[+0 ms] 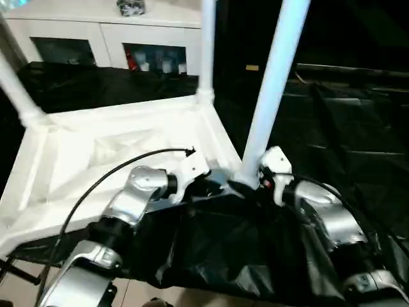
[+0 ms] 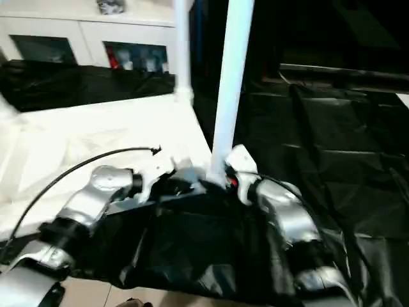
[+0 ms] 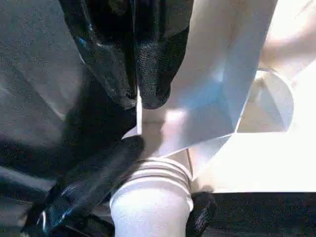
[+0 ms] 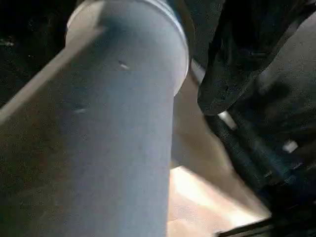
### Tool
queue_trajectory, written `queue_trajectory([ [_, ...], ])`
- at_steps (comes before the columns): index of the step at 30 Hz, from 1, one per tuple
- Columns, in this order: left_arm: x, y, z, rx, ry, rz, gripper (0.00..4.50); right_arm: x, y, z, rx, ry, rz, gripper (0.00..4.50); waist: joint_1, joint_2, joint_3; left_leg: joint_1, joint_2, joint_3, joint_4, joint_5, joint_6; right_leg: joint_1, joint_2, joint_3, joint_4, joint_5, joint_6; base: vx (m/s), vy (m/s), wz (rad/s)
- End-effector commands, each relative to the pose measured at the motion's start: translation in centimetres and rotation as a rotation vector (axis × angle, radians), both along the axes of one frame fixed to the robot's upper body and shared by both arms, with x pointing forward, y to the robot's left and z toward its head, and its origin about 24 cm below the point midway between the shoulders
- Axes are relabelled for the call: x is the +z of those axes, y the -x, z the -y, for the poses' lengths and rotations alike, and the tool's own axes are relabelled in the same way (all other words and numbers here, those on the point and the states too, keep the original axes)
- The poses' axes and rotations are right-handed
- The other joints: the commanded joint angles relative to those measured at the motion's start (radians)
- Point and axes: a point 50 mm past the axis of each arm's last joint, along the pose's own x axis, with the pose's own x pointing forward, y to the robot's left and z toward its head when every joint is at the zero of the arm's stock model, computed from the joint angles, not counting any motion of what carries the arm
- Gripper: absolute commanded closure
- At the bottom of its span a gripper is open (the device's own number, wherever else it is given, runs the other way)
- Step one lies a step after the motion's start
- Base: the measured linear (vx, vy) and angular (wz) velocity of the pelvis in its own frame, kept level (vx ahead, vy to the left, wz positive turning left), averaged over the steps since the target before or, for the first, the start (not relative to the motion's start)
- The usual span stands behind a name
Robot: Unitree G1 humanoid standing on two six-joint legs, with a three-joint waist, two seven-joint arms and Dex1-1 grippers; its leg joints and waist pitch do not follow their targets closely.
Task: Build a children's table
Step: Rotate leg to tighten
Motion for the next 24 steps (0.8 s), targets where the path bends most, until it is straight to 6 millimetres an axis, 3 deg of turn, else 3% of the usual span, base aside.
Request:
queue_trajectory([
  [1,1.9,0.3,1.7,-0.094,0.099,0.064,4.50,0.1,1.5,-2.8,0.206,-0.032,-0.028,0.70,0.000,-0.009,-0.063,0.016,0.039,-0.009,-0.074,-0.303,0.053,0.045,-0.053,0.043,-0.088,-0.314,-0.211,0.000,0.000,0.00],
  [14,1.6,1.9,-0.4,-0.180,0.076,0.004,4.50,0.3,2.9,-2.9,0.310,-0.057,-0.094,1.74,-0.002,-0.015,-0.062,0.016,0.040,-0.009,-0.076,-0.292,0.045,0.039,-0.055,0.044,-0.086,-0.346,-0.198,0.000,0.000,0.00],
  [19,1.6,2.0,-0.4,-0.167,0.081,0.001,4.50,0.2,3.1,-2.9,0.318,-0.067,-0.119,1.82,-0.002,-0.015,-0.064,0.015,0.039,-0.008,-0.073,-0.269,0.050,0.042,-0.055,0.044,-0.083,-0.308,-0.208,0.000,0.000,0.00],
  [23,1.6,1.6,0.2,-0.118,0.084,0.019,4.50,-0.1,3.0,-3.2,0.265,-0.091,-0.126,1.83,-0.001,-0.016,-0.064,0.014,0.038,-0.007,-0.072,-0.264,0.051,0.042,-0.055,0.044,-0.083,-0.310,-0.207,0.000,0.000,0.00],
  [24,1.6,1.0,0.6,-0.053,0.092,0.041,4.50,-0.4,2.1,-3.6,0.149,-0.083,-0.097,1.83,-0.003,-0.024,-0.061,0.014,0.037,-0.006,-0.072,-0.267,0.045,0.038,-0.055,0.045,-0.084,-0.336,-0.199,0.000,0.000,0.00],
])
